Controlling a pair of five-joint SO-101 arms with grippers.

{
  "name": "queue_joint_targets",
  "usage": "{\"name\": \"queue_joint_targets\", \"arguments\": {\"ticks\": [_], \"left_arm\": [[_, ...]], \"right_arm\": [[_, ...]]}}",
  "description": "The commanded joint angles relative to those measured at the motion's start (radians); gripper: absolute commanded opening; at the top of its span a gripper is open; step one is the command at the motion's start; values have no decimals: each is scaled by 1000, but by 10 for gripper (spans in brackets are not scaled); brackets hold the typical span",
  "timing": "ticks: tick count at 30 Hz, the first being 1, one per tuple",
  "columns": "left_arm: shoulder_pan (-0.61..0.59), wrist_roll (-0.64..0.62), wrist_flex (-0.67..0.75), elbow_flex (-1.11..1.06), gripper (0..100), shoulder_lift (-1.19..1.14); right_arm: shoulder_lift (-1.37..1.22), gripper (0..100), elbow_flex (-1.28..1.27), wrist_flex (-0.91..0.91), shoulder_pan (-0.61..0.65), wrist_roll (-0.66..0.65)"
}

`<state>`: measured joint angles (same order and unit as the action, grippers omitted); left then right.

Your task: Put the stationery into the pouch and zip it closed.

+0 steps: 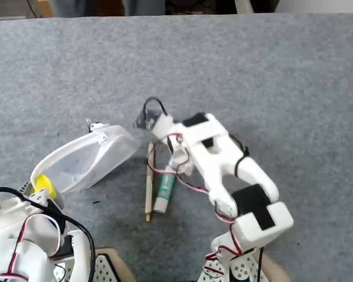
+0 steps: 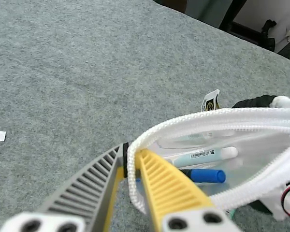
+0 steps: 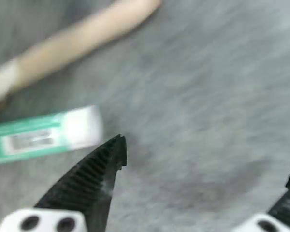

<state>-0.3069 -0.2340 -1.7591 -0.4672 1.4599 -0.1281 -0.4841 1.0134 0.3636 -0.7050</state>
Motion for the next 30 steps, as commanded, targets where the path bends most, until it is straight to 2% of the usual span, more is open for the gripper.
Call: {"name": "queue_joint_targets", "arguments": {"ticks": [1,6,12,15,21,23,26,30], "left_arm": [[-2,8,0,15,29,-17],[-5,8,0,15,29,-17],[-5,8,0,15,29,-17],[-7,8,0,16,29,-17],[-7,8,0,31,29,-17],[-7,8,0,31,29,-17],[-7,8,0,31,29,-17],[-7,8,0,31,29,-17]], "right_arm": [[-2,495,122,40,15,40],[-1,495,166,109,11,43],[120,495,163,229,12,219],[236,495,162,301,18,387],[326,496,163,400,91,974],[326,495,160,408,126,1125],[325,495,160,405,152,1237],[308,495,153,405,204,1260]]}}
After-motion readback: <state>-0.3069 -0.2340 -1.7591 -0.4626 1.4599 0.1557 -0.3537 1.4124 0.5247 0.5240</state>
